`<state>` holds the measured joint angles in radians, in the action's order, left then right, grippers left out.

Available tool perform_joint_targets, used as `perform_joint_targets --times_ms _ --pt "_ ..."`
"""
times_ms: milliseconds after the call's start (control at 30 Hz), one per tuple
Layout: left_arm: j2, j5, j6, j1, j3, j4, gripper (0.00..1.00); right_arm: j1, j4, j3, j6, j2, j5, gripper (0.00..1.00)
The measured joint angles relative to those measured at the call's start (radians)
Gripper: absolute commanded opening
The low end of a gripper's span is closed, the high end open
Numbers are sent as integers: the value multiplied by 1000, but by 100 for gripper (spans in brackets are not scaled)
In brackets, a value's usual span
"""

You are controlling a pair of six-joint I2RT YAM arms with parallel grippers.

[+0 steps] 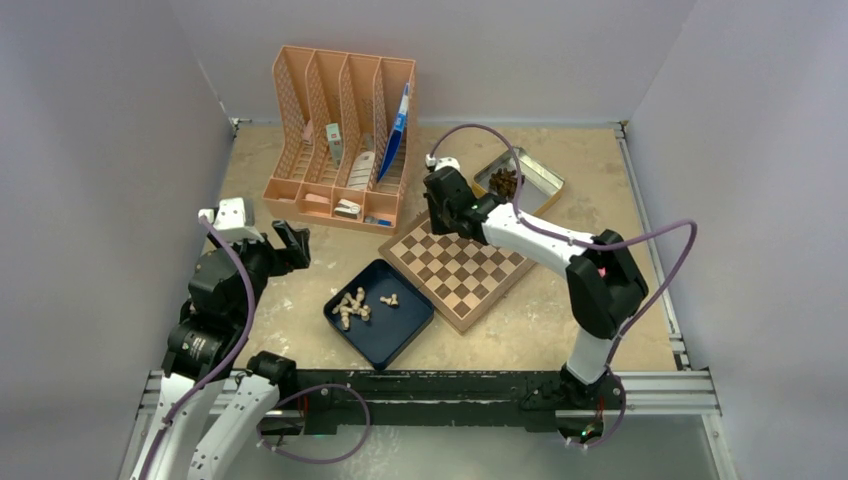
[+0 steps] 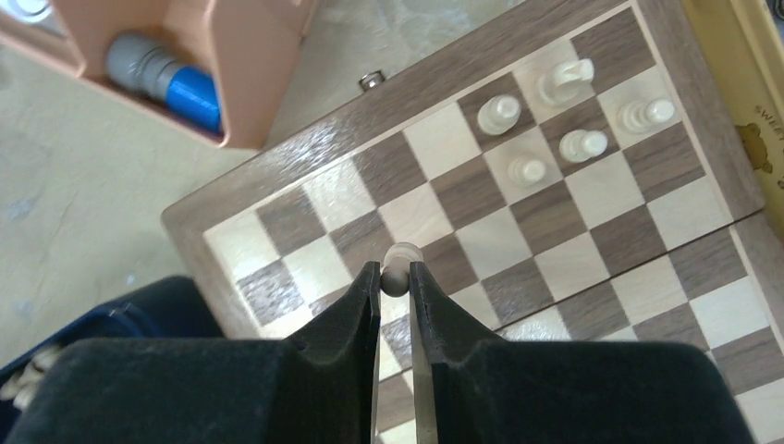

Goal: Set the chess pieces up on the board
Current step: Place the chess piece on the chessboard.

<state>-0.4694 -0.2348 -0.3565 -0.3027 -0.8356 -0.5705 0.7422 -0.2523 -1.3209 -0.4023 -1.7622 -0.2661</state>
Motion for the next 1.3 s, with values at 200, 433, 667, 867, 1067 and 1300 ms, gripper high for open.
perform_joint_targets --times_ms 200,433,667,867,1067,1300 --pt "-1 5 0 0 0 0 84 -41 3 -43 3 -85 -14 17" --pt "-2 7 0 0 0 0 84 -70 2 -51 7 -132 -31 17" --pt "-2 7 0 0 0 0 84 -88 16 -53 11 -132 -30 17" --pt "-2 6 0 0 0 0 84 -90 25 -53 11 -137 -23 19" --pt "-2 6 0 0 0 0 84 -90 24 -53 11 -158 -8 20" --pt "-2 6 0 0 0 0 84 -90 26 -53 11 -161 -5 22"
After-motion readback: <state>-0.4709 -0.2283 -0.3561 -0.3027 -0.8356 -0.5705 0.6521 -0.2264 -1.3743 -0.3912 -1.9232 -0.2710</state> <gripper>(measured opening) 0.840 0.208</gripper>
